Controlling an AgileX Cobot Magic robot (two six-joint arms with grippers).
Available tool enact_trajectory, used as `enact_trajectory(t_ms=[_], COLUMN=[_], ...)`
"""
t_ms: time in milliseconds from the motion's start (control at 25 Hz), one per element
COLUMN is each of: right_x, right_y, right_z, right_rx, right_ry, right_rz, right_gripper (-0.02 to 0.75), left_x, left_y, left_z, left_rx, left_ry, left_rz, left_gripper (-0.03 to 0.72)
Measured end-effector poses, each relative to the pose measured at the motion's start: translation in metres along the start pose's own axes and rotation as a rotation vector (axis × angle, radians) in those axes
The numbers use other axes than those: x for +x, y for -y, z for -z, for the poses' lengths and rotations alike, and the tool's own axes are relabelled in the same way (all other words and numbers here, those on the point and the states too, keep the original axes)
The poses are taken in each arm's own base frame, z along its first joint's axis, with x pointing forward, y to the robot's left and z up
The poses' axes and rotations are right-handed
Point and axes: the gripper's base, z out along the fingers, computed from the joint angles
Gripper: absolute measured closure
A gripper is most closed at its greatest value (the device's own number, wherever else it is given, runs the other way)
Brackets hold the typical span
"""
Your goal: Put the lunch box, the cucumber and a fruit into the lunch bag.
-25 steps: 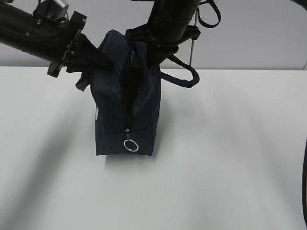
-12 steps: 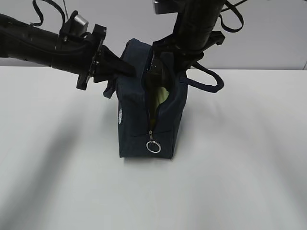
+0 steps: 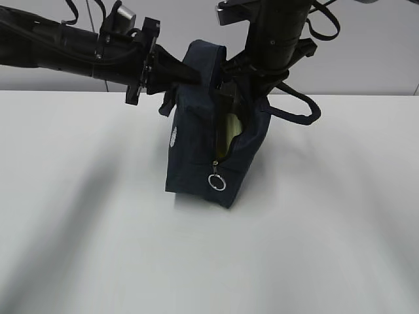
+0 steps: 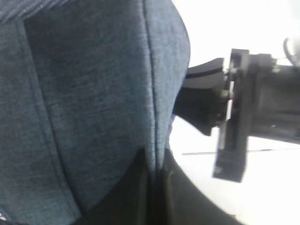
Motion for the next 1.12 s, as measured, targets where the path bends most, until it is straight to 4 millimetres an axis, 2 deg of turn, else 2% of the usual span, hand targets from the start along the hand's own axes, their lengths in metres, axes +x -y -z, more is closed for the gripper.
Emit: enact_trajectory(t_ms=[200,440,800,880,1000,1120], right_x=[0.0,0.0,0.0,0.0,-0.001,-0.001], right_y=[0.001,0.012,0.012,0.01,0.008,0.007], right_z=[0.0,-0.001,-0.001,-0.001,-0.001,0.0], right_rx=[0.002,0.008,-0.008,-0.028,-0.046,-0.056], right_ry=[0.004,0.002,0.002,0.001,0.005,0.01], right_rz=[-0.002,-0.024,-0.031,-0.038,-0.044,-0.048], right_gripper=[0.734,0.734,0.734,0.729,0.667,0.496], left_x=[0.0,0.001,0.003,0.003,0.003,0.004], left_y=[0.002,-0.002,-0.022,-0.022,-0.023,-0.022], left_z=[-0.001,-0.001,-0.01,-0.01,-0.01,-0.01], left_rx=[-0.026,-0.06,-0.069,-0.068,-0.069,-0.064], left_ry=[-0.019,-0.037,-0.055,-0.054,-0.055,-0.062], left_rz=[-0.015,-0.014,0.064,0.067,0.068,0.069], left_gripper=[0.695,0.695,0.685,0.648,0.514,0.365])
